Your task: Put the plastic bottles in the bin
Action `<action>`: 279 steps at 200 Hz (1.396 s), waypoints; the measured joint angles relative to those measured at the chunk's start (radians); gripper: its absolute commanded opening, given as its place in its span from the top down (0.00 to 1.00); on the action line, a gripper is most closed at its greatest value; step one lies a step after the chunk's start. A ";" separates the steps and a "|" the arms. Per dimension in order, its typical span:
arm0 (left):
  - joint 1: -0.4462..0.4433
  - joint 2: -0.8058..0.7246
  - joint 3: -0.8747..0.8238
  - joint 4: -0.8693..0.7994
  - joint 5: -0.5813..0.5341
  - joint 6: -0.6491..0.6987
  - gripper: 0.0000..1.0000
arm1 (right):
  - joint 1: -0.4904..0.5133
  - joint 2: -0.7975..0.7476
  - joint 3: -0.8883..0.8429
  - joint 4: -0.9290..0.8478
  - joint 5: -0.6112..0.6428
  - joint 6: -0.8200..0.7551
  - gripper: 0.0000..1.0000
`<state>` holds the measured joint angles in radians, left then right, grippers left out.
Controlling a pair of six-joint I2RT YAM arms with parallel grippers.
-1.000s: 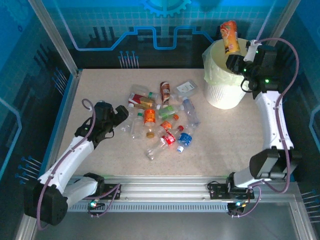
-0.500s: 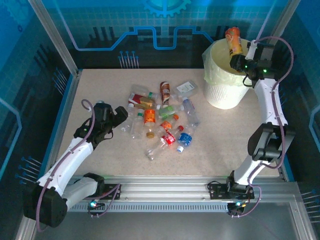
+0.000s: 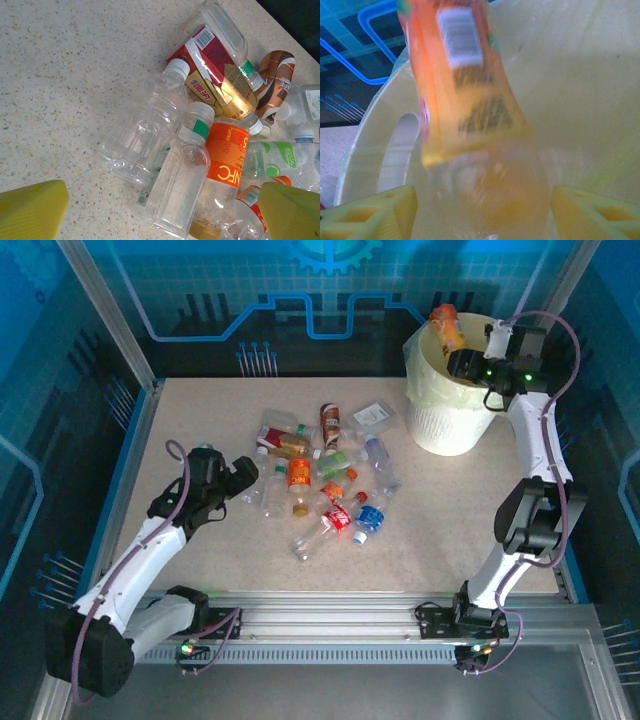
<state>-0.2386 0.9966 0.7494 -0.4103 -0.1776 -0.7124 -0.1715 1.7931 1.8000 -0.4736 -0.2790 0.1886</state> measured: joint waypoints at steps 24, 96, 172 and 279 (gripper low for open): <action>0.000 -0.008 0.000 0.000 0.000 0.009 0.01 | 0.000 0.001 0.008 -0.003 -0.010 -0.011 0.20; 0.000 0.044 0.003 -0.025 0.000 0.044 0.01 | 0.000 -0.061 0.008 -0.008 0.010 -0.033 0.11; 0.001 0.274 0.145 -0.160 0.006 0.196 0.01 | 0.001 -0.440 -0.237 0.058 0.040 0.018 0.00; 0.067 0.604 0.315 -0.212 0.165 0.366 0.20 | 0.047 -0.894 -0.676 0.038 0.071 0.142 0.00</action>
<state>-0.1719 1.6005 1.0641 -0.6220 -0.0124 -0.3462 -0.1242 0.8989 1.1244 -0.4355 -0.2081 0.3302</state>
